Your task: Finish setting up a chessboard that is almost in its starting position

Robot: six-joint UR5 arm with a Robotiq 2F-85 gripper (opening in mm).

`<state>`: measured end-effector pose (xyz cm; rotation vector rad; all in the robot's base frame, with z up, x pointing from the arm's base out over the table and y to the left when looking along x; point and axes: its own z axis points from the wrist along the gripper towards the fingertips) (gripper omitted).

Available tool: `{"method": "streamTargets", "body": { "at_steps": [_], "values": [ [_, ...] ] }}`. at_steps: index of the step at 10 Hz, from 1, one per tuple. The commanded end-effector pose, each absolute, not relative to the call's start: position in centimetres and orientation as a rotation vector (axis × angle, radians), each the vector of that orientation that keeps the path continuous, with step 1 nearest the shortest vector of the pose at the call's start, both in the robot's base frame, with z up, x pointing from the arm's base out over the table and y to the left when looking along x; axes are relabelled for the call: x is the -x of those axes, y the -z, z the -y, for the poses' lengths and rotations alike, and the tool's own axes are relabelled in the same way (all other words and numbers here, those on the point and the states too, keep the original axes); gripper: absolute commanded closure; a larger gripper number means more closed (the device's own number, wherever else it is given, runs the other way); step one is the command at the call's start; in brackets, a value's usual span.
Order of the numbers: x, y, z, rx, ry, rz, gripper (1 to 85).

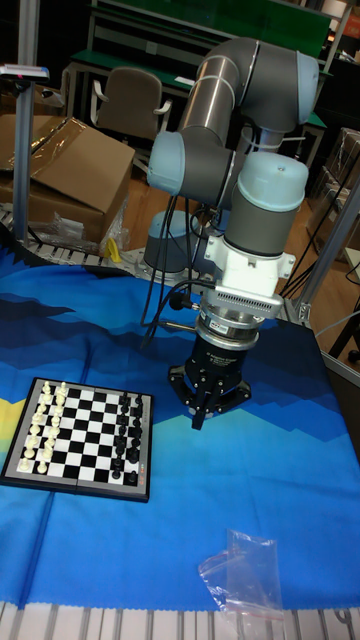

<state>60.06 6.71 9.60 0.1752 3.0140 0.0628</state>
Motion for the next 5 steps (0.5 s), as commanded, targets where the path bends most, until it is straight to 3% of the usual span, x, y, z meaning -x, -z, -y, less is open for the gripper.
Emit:
{"method": "streamTargets", "body": {
  "at_steps": [1, 5],
  "values": [
    [-60.49, -9.5, -7.33, -0.197, -0.107, -2.996, 84.7],
    [-60.75, -9.26, -7.33, -0.182, -0.09, -2.989, 84.7]
  ]
}}
